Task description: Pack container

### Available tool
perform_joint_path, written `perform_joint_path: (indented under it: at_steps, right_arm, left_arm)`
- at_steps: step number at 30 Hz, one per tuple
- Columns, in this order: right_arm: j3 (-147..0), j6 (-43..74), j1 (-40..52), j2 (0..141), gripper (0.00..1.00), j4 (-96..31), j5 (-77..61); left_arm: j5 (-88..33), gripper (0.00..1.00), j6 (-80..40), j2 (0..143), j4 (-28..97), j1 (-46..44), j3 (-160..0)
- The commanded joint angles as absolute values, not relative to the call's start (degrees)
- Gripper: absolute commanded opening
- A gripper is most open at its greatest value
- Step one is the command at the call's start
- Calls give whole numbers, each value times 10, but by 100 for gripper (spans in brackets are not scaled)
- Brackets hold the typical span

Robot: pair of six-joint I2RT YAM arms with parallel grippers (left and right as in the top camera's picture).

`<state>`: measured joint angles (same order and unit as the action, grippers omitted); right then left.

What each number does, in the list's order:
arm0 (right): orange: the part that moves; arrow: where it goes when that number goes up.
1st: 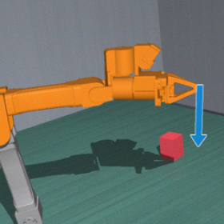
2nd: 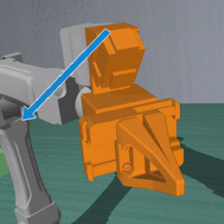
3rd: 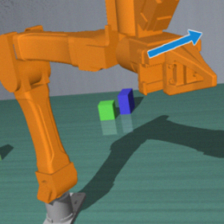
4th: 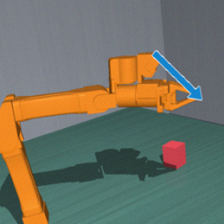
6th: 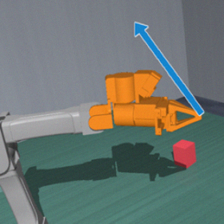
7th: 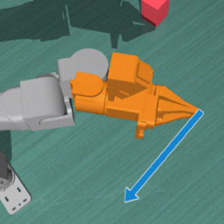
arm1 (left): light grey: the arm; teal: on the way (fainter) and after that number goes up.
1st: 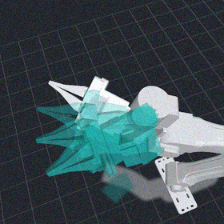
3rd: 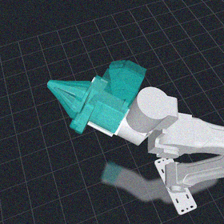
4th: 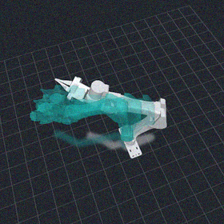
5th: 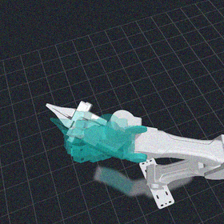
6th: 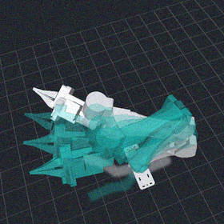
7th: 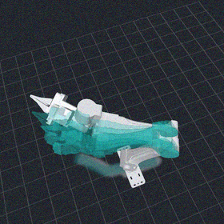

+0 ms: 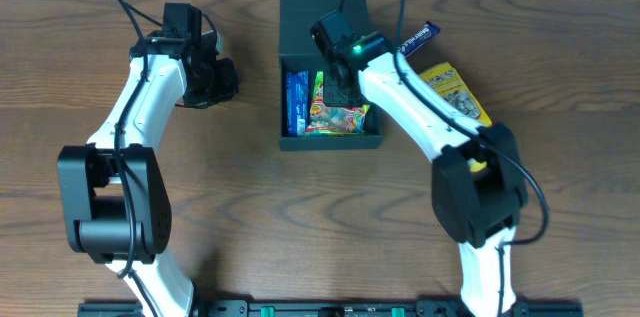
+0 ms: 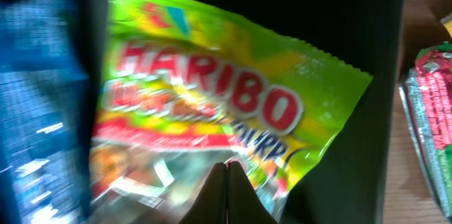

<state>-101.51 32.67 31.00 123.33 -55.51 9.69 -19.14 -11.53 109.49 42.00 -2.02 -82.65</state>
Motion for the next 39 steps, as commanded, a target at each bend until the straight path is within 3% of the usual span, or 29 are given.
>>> perform_joint_path:
  at_steps: [1, 25, 34, 39]
  right_arm:
    - [-1012, 342, 313, 1253, 2, -552, 171]
    - [-1013, 285, 307, 1345, 1, -423, 195]
    - [-1013, 268, 307, 1253, 1, -460, 192]
    - [-1013, 196, 307, 1187, 1, -506, 103]
  left_arm:
    - [-195, 6, -103, 1082, 422, -19, -839]
    - [-194, 6, -102, 1082, 422, -19, -839]
    - [-193, 5, -95, 1082, 422, -19, -839]
    - [-193, 5, -90, 1082, 422, -19, -839]
